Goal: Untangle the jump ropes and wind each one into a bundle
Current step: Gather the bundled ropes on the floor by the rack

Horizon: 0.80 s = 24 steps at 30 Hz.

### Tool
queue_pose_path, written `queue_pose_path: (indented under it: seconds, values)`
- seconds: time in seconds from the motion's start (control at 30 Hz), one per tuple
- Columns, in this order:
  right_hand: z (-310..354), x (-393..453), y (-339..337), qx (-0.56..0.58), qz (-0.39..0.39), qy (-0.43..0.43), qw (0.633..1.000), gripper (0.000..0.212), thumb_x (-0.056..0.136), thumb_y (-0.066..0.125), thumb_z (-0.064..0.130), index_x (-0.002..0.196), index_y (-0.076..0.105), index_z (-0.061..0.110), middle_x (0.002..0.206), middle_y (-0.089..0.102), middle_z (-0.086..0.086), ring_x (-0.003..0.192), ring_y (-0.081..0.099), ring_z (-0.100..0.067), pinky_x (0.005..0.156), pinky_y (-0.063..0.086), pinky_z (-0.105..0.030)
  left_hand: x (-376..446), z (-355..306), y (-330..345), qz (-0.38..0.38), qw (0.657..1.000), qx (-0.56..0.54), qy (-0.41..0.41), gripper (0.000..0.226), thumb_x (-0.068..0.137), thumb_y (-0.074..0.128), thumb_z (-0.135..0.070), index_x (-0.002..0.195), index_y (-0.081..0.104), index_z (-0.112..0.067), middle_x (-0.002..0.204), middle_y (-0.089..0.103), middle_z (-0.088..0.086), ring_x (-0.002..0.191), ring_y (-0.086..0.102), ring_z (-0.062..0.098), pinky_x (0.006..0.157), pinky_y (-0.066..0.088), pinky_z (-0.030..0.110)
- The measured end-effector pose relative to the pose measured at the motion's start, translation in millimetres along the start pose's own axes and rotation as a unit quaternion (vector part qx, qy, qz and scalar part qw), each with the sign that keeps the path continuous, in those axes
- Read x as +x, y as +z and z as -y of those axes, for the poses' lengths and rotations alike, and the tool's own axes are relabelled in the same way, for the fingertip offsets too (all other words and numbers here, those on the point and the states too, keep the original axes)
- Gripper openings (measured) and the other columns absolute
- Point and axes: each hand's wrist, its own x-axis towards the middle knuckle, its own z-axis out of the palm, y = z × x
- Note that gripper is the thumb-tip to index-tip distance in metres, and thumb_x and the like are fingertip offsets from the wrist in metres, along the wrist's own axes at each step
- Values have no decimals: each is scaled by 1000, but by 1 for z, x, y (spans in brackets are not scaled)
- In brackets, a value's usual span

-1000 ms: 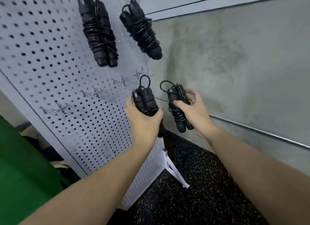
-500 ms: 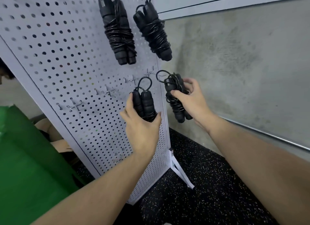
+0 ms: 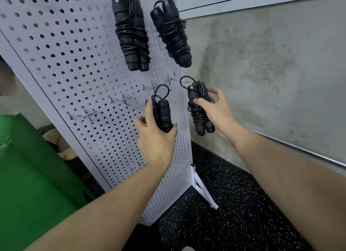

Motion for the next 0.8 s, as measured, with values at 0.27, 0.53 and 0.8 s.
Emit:
queue_pose_path:
  seconds: [0.27,0.53,0.8]
  values:
    - [3,4,-5,3,5,3,1000,53,80,78,20,124,50,24,119,68,5,93,74,-15,70,59,-33,1,-5,7,6,999,9,30,99,81,83,-39,153,15,-46,115,25,-7,82,60,22,80,58,46]
    - [3,9,4,-18,13,52,998,51,86,74,11,130,47,13,106,67,5,66,69,2,52,51,-17,10,3,18,16,999,29,-29,102,80,84,-36,156,16,-40,120,29,-1,83,58,23,87,56,49]
    - [-28,3,2,-89,83,93,988,64,88,74,41,143,45,27,120,60,14,108,62,-3,93,51,-28,-15,18,43,-14,997,77,-15,118,75,85,-51,161,7,-37,161,23,14,147,29,31,117,24,54]
